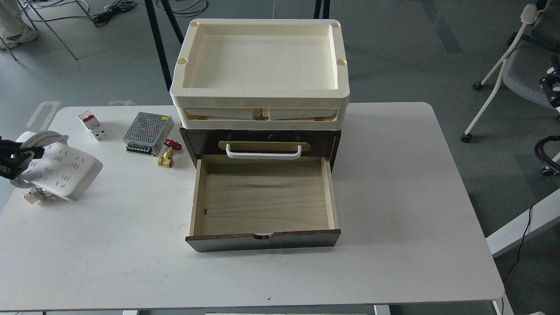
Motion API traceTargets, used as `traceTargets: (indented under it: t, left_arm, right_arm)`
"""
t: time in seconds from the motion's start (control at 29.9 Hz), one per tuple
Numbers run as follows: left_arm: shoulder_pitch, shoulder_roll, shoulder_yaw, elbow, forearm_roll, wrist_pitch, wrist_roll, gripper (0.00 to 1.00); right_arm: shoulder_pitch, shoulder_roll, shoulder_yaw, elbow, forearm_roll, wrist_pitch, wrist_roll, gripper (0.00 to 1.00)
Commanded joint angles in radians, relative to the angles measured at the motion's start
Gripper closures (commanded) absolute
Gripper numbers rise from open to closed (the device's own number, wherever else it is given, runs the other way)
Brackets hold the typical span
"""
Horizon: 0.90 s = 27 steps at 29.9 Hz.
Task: Put charging cable into cabinet
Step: 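Close the left gripper on the white power strip and lift it, then carry the power strip with the left gripper over the open drawer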
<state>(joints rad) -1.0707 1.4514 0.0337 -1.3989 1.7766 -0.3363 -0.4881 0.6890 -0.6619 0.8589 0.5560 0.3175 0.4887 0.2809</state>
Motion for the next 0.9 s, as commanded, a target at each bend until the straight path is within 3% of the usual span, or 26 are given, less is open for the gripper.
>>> traceTargets:
  t: [0.0,0.2,0.37,0.64,0.87]
  left_arm:
    - [0.002,0.014,0.000,-0.126,-0.177,-0.148,-0.001,1.00]
    - [0.000,-0.058,-0.002,-0.291,-0.428,-0.152,-0.001,1.00]
    - [0.005,-0.202,-0.003,-0.296,-0.635,-0.152,-0.001,1.00]
    - [0.058,-0.502,-0.003,-0.056,-0.790,-0.129,-0.001,1.00]
    - [0.140,-0.603,-0.003,0.116,-0.776,-0.124,-0.001,1.00]
  right_arm:
    - [-0.002,0.004,-0.001,-0.001,0.000,0.000,0.000,0.00]
    - [-0.002,0.004,-0.001,-0.002,0.000,0.000,0.000,0.00]
    - [-0.008,-0.001,0.000,-0.004,0.002,0.000,0.000,0.00]
    - [-0.023,-0.001,0.000,-0.005,0.000,0.000,0.000,0.00]
    - [-0.023,-0.001,0.002,-0.016,0.000,0.000,0.000,0.00]
